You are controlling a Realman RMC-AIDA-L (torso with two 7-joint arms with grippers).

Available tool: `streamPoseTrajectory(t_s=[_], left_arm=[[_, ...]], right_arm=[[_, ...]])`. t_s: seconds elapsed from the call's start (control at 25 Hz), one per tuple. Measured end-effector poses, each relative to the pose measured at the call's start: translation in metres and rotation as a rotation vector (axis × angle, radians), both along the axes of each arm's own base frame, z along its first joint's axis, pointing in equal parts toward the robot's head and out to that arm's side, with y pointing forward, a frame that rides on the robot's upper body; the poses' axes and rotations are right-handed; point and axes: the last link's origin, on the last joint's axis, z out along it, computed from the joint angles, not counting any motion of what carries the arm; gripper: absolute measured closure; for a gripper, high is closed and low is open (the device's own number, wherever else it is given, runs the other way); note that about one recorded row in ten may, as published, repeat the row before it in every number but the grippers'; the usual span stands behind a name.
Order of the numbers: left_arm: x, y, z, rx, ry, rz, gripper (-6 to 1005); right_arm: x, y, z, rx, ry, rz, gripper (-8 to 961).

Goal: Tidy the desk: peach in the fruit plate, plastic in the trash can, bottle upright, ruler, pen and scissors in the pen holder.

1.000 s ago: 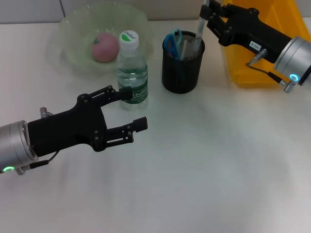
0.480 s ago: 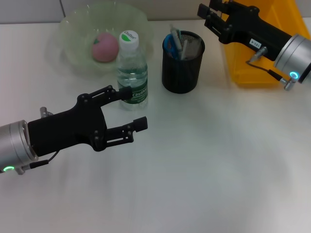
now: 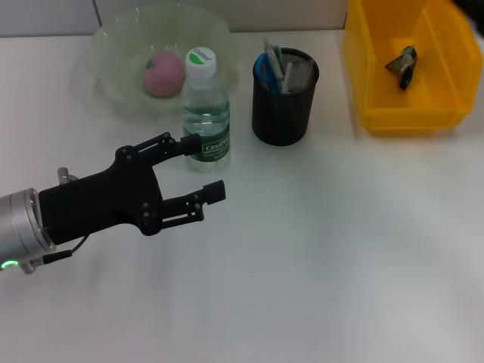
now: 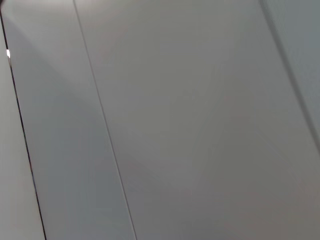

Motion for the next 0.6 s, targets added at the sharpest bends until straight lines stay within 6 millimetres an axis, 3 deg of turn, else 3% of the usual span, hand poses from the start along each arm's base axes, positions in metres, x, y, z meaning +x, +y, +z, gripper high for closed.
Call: streamPoseTrajectory(t_s=[0.12, 0.24, 0.4, 0.6], left_arm=[[0.001, 0.0, 0.0, 0.0, 0.0, -0.003, 187], [0.002, 0.001, 0.0, -0.001, 0.0, -0.008, 187], [0.004, 0.001, 0.0, -0.009, -0.003, -0.02, 187], [0.008, -0.003, 0.002, -0.028, -0.03, -0.049, 187]], right_arm=[[0.014, -0.022, 0.02, -0.005, 0.021, 0.006, 541], [0.019, -0.038, 0.023, -0.051, 0.012, 0.038, 530], [0.015, -0.054, 0.011, -0.169, -0.105, 0.122, 516], [0.0, -0.072, -0.015, -0.341, -0.3, 0.26, 309]])
